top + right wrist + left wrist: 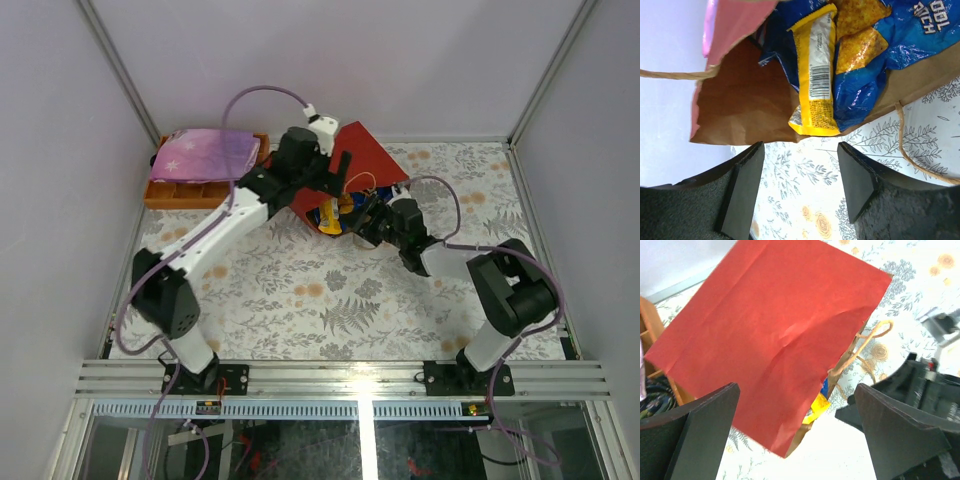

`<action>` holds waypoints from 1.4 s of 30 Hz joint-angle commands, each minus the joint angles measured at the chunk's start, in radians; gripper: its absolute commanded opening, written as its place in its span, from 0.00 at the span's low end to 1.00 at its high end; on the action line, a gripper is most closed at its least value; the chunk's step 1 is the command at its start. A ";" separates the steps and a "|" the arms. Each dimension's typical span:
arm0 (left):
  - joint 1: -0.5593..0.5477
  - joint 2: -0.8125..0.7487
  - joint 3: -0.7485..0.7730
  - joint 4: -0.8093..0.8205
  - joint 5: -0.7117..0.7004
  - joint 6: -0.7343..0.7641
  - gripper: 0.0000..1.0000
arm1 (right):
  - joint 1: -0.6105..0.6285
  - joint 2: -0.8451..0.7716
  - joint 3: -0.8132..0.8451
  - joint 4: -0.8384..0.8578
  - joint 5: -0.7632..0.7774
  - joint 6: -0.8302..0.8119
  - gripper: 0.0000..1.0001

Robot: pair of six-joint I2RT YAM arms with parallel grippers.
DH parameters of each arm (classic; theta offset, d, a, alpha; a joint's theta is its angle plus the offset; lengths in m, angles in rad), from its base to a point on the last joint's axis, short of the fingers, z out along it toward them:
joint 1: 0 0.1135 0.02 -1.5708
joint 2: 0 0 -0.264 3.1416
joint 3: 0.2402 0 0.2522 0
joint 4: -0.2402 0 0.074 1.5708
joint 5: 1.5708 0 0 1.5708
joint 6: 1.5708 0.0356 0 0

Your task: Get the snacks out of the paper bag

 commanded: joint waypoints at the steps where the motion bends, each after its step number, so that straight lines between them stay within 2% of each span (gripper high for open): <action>1: 0.030 -0.140 -0.102 0.014 0.001 -0.092 1.00 | 0.022 0.044 0.081 -0.091 -0.009 -0.074 0.67; 5: 0.041 -0.234 -0.177 -0.023 -0.026 -0.161 1.00 | 0.038 0.087 0.125 -0.134 0.022 -0.087 0.67; 9: 0.041 -0.319 -0.235 -0.012 0.012 -0.205 1.00 | 0.039 0.137 0.171 -0.126 0.007 -0.083 0.66; 15: 0.042 -0.363 -0.278 -0.009 0.013 -0.220 1.00 | 0.050 0.182 0.221 -0.136 0.002 -0.074 0.64; 28: 0.045 -0.398 -0.310 -0.016 0.005 -0.224 1.00 | 0.066 0.177 0.216 -0.109 0.024 -0.058 0.41; 30: 0.045 -0.400 -0.319 -0.016 0.012 -0.233 1.00 | 0.067 0.149 0.197 -0.105 0.035 -0.065 0.36; 38: 0.045 -0.464 -0.385 0.002 0.070 -0.303 1.00 | 0.067 -0.017 0.109 -0.163 0.104 -0.122 0.26; 40: 0.044 -0.494 -0.432 0.023 0.097 -0.346 1.00 | 0.066 -0.083 0.076 -0.189 0.119 -0.156 0.13; 42: 0.041 -0.526 -0.495 0.056 0.136 -0.384 1.00 | 0.065 -0.146 0.042 -0.226 0.121 -0.197 0.05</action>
